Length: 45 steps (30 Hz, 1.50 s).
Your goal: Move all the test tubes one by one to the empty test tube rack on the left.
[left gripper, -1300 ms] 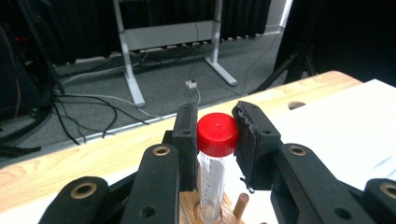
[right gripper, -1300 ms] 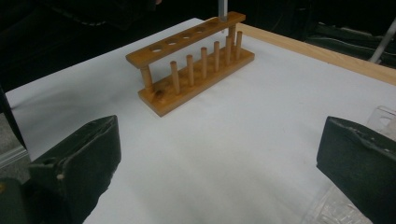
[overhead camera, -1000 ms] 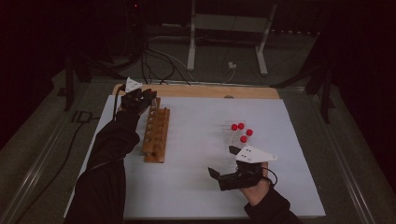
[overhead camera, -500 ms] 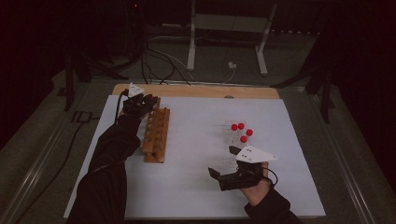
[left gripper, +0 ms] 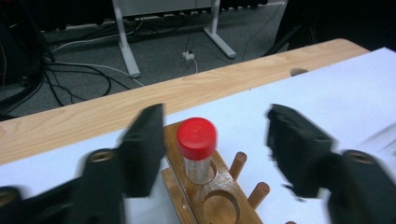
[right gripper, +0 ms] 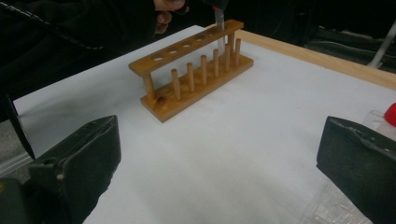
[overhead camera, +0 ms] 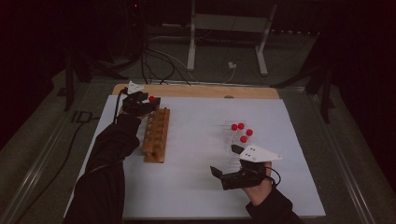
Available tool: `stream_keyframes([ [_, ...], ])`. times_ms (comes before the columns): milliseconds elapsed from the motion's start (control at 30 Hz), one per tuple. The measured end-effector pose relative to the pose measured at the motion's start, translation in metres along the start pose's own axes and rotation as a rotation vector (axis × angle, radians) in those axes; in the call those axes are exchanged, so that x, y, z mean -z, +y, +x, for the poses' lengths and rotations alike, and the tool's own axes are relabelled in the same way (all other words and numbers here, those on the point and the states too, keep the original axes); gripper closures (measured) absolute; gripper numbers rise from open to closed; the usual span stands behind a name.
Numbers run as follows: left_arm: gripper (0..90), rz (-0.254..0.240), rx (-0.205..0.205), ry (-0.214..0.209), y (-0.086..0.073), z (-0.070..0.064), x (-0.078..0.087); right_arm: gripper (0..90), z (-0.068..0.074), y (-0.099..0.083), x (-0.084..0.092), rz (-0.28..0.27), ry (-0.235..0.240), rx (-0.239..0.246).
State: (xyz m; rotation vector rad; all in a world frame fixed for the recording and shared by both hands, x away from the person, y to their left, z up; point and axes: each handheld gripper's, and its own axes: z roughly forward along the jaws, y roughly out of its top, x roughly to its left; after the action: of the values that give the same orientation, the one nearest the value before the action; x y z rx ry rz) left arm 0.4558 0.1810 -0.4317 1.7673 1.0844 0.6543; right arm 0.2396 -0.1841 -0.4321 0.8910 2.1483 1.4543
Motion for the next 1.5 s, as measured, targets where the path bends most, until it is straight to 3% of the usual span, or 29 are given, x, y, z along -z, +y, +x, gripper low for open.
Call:
stream_keyframes([
  [167,18.5,-0.011,0.011,-0.017,0.004,0.001,0.015,0.0,-0.003,0.003,0.005,-0.016,-0.012,0.002],
  [433,5.4,-0.027,0.013,-0.117,-0.002,-0.004,0.042,0.0,-0.015,0.008,0.017,-0.040,-0.074,-0.013],
  [600,5.2,-0.052,0.000,-0.174,-0.009,-0.015,0.063,0.0,-0.025,0.006,0.024,-0.050,-0.118,-0.028],
  [933,5.2,-0.075,-0.059,-0.296,-0.028,-0.046,0.096,5.1,-0.043,-0.009,0.028,-0.003,-0.214,-0.066],
  [1000,5.2,-0.075,-0.065,-0.331,-0.032,-0.053,0.100,10.0,-0.047,-0.013,0.027,0.012,-0.226,-0.070],
  [1133,5.2,-0.081,-0.090,-0.362,-0.040,-0.067,0.108,16.7,-0.053,-0.020,0.025,0.036,-0.255,-0.076],
  [1367,5.2,-0.074,-0.095,-0.423,-0.055,-0.080,0.112,35.2,-0.064,-0.027,0.019,0.073,-0.270,-0.092],
  [1500,5.2,-0.069,-0.106,-0.432,-0.064,-0.086,0.112,40.4,-0.069,-0.030,0.013,0.094,-0.280,-0.103],
])
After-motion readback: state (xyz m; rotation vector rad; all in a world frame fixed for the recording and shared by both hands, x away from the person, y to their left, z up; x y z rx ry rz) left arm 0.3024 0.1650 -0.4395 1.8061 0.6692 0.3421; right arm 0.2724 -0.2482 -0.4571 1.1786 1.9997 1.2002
